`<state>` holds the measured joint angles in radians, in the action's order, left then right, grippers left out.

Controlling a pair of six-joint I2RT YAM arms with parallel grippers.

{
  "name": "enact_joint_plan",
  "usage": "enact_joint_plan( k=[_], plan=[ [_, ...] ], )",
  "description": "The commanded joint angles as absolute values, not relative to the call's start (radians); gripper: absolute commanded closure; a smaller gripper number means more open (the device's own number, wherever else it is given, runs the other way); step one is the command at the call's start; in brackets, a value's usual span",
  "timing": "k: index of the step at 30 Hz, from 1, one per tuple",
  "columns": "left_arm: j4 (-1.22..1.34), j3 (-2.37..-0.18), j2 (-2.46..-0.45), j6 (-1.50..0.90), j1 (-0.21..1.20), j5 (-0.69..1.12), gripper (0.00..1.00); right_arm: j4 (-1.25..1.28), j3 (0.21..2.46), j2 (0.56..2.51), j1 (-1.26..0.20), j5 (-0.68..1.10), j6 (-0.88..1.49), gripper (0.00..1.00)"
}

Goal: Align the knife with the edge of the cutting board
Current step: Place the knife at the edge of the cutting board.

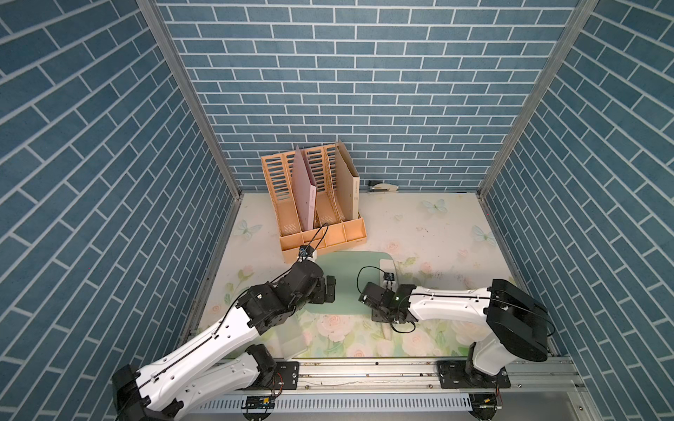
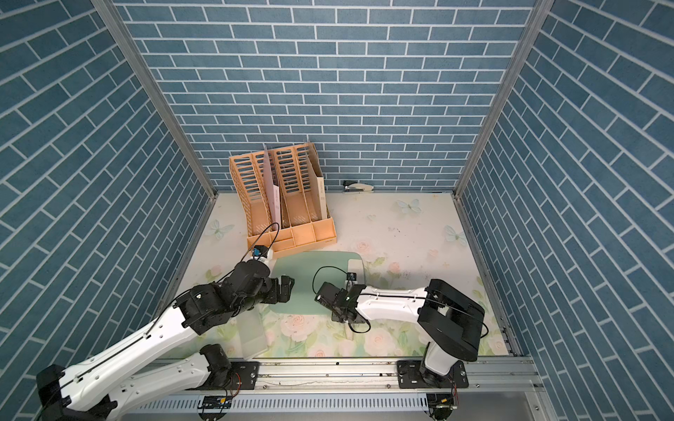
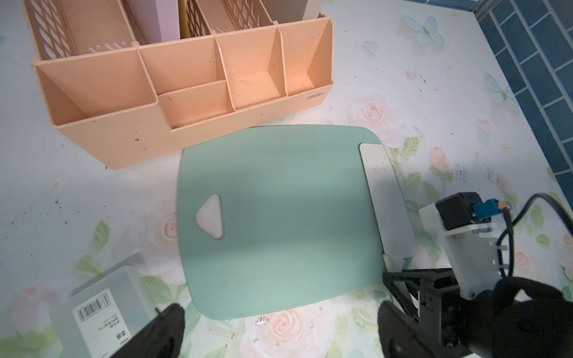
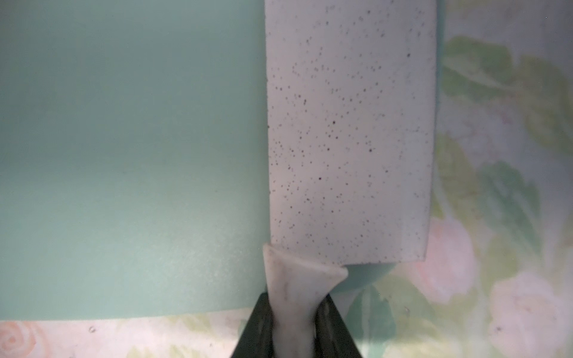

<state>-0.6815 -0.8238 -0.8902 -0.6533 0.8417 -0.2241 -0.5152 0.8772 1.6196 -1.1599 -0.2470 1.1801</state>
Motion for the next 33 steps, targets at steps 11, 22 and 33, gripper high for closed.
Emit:
enact_joint_plan(
  k=[11, 22, 33],
  plan=[
    [-0.687, -0.807, -0.884, -0.645, 0.834, -0.238, 0.00, -0.572, 0.880, 1.625, -1.150, -0.249, 1.175, 1.00],
    [-0.687, -0.807, -0.890, -0.646, 0.834, -0.241, 0.00, -0.554, 0.863, 1.621, -1.150, -0.239, 1.173, 1.00],
    [-0.686, -0.807, -0.888, -0.647, 0.834, -0.242, 0.00, -0.550, 0.851, 1.621, -1.150, -0.234, 1.172, 1.00]
  ],
)
